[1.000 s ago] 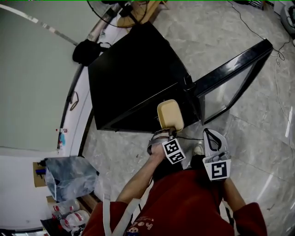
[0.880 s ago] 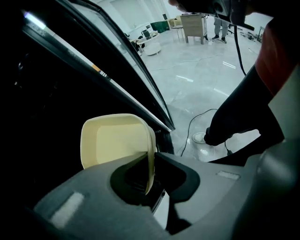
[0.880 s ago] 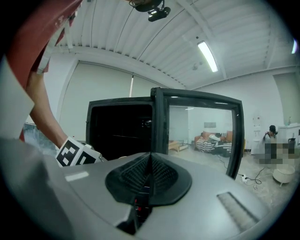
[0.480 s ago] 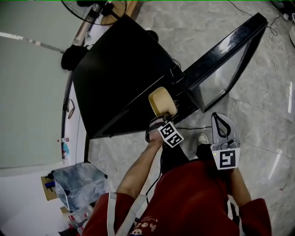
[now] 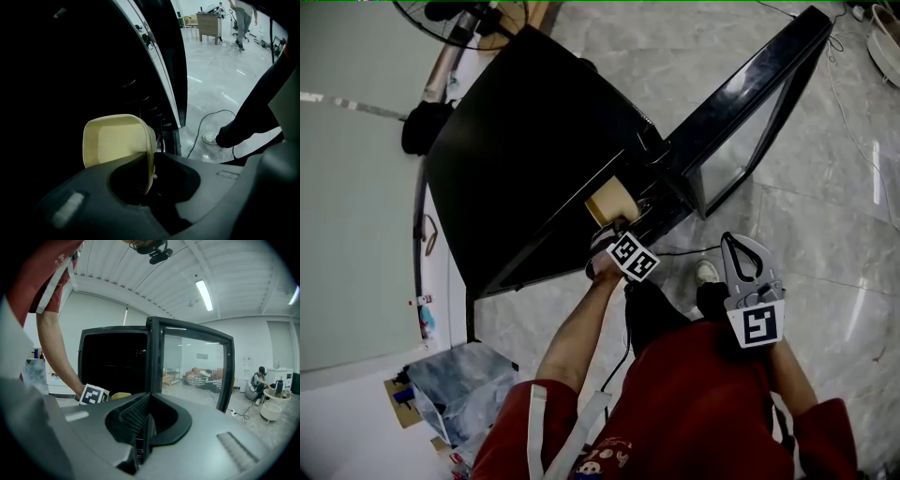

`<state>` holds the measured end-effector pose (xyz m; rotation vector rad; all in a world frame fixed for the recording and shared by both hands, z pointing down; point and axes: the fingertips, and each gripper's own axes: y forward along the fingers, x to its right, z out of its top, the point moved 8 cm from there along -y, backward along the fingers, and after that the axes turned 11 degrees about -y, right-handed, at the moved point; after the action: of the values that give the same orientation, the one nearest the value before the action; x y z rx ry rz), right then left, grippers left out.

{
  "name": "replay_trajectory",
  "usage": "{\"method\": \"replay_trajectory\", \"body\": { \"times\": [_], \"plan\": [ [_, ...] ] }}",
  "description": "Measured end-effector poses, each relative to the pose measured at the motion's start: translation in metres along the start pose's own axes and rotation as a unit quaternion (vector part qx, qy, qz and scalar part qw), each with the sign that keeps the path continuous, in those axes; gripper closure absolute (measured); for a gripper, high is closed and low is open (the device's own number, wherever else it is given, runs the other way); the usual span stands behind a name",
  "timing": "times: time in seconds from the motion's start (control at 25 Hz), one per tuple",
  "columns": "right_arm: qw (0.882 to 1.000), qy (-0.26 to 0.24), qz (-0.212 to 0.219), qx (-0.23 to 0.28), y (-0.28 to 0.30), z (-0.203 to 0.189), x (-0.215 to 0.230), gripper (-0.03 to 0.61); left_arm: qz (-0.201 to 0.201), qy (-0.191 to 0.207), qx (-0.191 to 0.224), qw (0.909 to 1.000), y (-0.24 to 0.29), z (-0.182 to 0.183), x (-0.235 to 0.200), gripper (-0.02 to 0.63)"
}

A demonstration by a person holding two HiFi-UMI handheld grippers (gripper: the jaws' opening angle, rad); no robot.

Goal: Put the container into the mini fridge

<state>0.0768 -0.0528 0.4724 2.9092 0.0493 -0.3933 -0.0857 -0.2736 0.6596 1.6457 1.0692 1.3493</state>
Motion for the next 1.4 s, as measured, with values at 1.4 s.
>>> {"method": "replay_trajectory", "body": {
  "times": [1.4],
  "plan": [
    [0.998, -0.032, 0.017, -0.049, 0.003, 0.002, -0.038, 0.578, 0.047, 0.03, -0.004, 0.9984, 0.056, -0.006, -0.049, 0.543]
  ]
}}
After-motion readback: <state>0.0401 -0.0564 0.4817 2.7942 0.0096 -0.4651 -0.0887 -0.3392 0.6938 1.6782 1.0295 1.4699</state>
